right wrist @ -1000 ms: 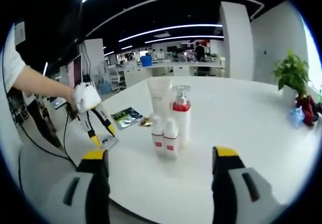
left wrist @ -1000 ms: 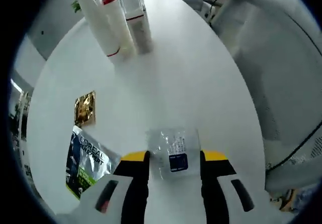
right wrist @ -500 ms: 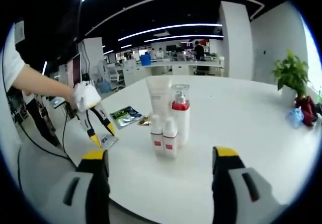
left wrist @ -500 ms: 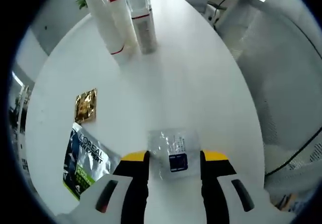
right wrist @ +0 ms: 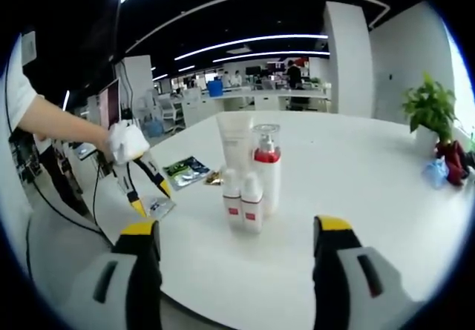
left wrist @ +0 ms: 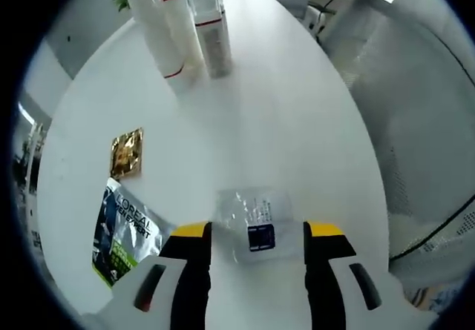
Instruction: Arrange the skincare products in the storage area until every visible bottle or jar stands upright without overlapping.
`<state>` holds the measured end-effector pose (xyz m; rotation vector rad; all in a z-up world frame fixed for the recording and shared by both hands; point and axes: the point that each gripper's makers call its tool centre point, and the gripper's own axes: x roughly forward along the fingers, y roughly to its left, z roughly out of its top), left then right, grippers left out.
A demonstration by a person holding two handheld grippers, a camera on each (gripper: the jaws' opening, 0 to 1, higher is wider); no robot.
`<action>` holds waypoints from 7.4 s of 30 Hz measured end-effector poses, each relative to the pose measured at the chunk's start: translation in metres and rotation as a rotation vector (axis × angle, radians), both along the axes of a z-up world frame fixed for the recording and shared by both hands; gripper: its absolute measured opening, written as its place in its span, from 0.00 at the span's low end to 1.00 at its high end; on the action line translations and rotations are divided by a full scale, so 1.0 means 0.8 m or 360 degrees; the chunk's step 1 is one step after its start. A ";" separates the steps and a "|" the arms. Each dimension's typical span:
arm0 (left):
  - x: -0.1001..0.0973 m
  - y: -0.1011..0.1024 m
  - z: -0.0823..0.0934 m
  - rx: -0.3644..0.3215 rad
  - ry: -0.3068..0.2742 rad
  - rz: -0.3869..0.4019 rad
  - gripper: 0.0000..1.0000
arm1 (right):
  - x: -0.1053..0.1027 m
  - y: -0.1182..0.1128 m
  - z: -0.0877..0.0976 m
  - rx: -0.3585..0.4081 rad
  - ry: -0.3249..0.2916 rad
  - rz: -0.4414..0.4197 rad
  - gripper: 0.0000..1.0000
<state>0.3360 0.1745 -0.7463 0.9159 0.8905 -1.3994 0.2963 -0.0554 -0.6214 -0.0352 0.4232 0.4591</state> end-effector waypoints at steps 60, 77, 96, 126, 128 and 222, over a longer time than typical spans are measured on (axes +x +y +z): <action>-0.085 0.052 0.115 -0.0814 -0.0264 0.1637 0.96 | -0.010 0.014 0.010 0.0079 -0.0069 0.0080 0.84; -0.084 0.058 0.117 -0.0807 -0.0337 0.1698 0.96 | -0.011 0.013 0.008 0.0075 -0.0056 0.0073 0.84; 0.003 0.068 0.111 -0.0727 -0.0337 0.1614 0.93 | -0.010 0.010 0.012 0.0073 -0.0064 0.0043 0.84; 0.186 0.087 0.021 -0.0392 -0.0319 0.1667 0.81 | 0.003 -0.007 0.005 0.0057 -0.0004 -0.0077 0.84; 0.186 0.088 0.012 -0.0392 -0.0260 0.1729 0.79 | 0.003 -0.007 0.005 0.0055 -0.0002 -0.0083 0.84; 0.177 0.109 0.003 -0.0437 -0.0288 0.2239 0.65 | 0.005 -0.008 0.005 0.0066 -0.0012 -0.0089 0.82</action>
